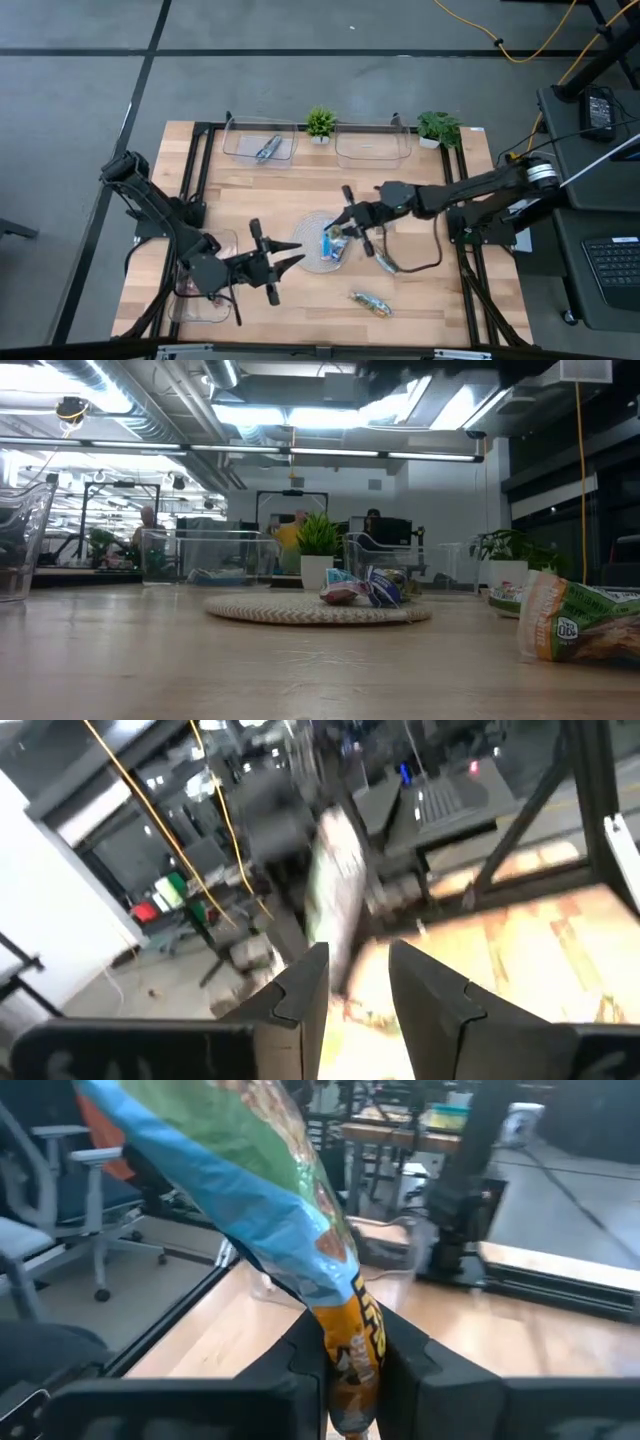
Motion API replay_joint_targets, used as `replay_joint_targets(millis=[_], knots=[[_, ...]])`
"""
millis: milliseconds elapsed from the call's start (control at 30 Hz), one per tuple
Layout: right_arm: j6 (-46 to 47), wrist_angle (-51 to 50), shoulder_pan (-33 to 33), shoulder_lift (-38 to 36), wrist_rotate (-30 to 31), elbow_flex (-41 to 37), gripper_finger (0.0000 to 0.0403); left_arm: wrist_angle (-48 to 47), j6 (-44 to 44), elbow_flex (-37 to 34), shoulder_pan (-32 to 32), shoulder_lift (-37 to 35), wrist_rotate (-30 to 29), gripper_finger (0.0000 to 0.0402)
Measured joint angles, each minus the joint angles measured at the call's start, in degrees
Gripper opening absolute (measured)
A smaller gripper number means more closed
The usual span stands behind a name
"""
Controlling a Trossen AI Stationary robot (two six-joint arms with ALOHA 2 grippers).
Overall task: Pick and place Granola Bars by type
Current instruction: Put the yellow granola bar into the top right transparent bin
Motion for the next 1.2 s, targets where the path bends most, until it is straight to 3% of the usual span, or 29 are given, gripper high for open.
replay_joint_targets(millis=[300,567,900,1033,1200], knots=[[1.19,-17.09,-1.79,-18.52,6.67,0.00,0.0054,-9.62,-15.48,-2.54,0.35,0.10,0.63,0.0093],[3.15,-24.42,-6.66,-30.82,9.52,0.65,0.0054,-12.99,-20.56,-2.62,0.35,0.10,0.78,0.0094],[3.15,-56.88,-12.00,-25.59,22.46,23.36,0.0054,-13.49,-21.19,-2.62,0.35,0.10,1.89,0.0093],[3.33,-63.26,-13.92,-23.28,23.21,29.55,0.0054,-13.51,-21.58,-2.62,0.35,0.10,3.42,0.0089],[3.25,-65.53,-16.63,-21.55,23.15,31.30,0.0054,-13.62,-22.49,-2.62,0.22,0.10,3.86,0.0090]])
